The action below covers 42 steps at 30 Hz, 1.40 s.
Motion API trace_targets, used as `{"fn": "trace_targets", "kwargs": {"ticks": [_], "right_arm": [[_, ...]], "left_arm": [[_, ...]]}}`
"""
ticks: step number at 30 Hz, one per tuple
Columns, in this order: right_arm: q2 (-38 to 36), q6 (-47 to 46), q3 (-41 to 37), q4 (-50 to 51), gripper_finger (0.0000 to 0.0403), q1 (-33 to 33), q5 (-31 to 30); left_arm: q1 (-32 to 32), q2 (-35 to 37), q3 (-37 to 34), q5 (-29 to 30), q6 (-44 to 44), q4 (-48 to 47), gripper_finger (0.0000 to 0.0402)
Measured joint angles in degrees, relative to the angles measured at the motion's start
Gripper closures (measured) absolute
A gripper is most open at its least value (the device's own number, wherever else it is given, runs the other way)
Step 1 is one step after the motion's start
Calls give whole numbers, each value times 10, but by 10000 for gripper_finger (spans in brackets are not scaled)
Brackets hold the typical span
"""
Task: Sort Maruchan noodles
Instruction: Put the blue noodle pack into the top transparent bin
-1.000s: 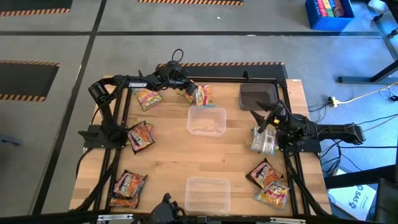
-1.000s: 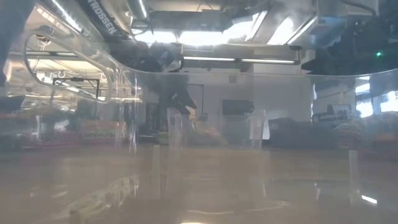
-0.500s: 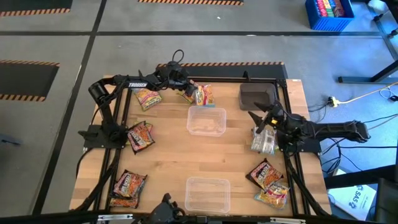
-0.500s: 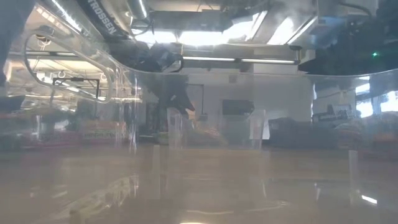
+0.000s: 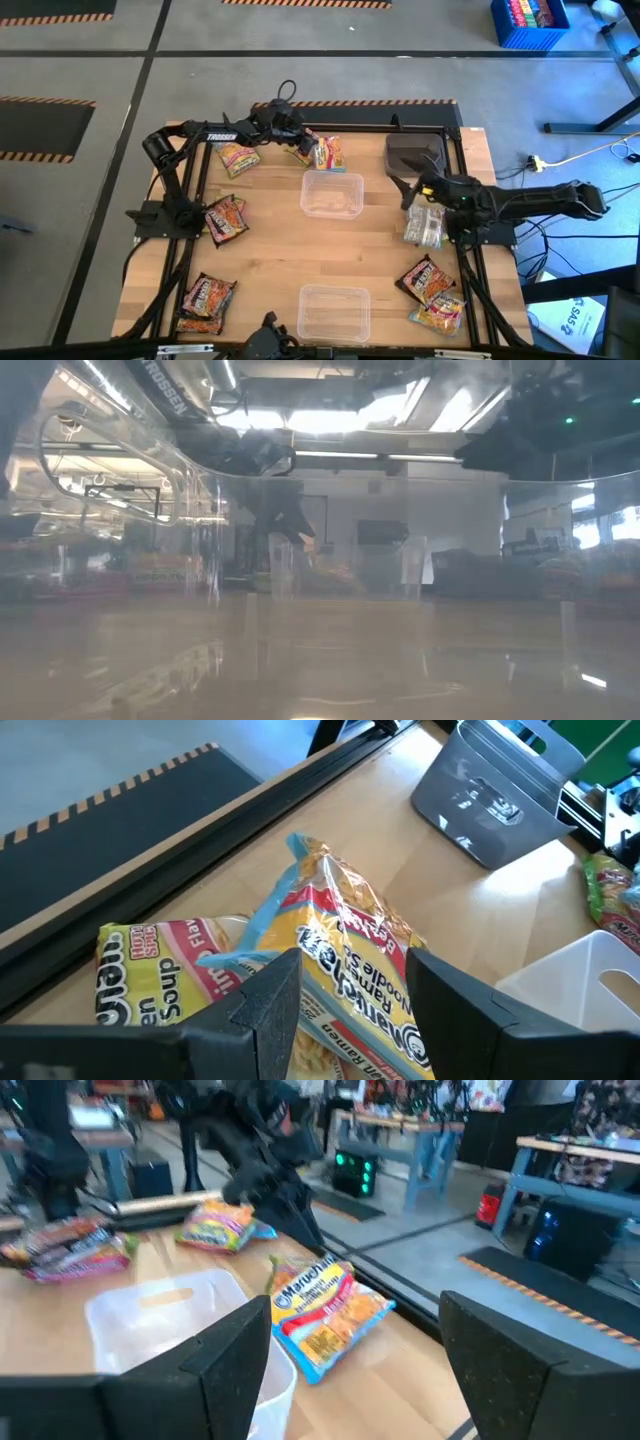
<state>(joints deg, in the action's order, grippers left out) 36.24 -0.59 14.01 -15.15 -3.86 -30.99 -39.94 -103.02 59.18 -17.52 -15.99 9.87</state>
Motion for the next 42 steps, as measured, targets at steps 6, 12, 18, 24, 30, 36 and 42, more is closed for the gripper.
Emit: {"fn": "trace_targets", "kwargs": {"ticks": [6,12,18,24,30,36,42], "right_arm": [[94,6,40,1,133,-75,53],[193,6,92,-2,133,-157,158],[296,8,150,2,133,-214,230],[388,9,205,3,133,-259,293],[481,-4,270,27,133,-303,350],[567,-6,347,75,133,-320,397],[629,-3,425,137,133,-328,412]], "left_arm": [[0,0,0,0,0,0,227],[0,0,0,0,1,0,227],[0,0,0,1,1,0,227],[-1,0,0,37,-3,-2,227],[-6,0,0,62,-28,-15,227],[-5,0,0,30,-45,-14,227],[-8,-12,0,28,-57,-13,227]]}}
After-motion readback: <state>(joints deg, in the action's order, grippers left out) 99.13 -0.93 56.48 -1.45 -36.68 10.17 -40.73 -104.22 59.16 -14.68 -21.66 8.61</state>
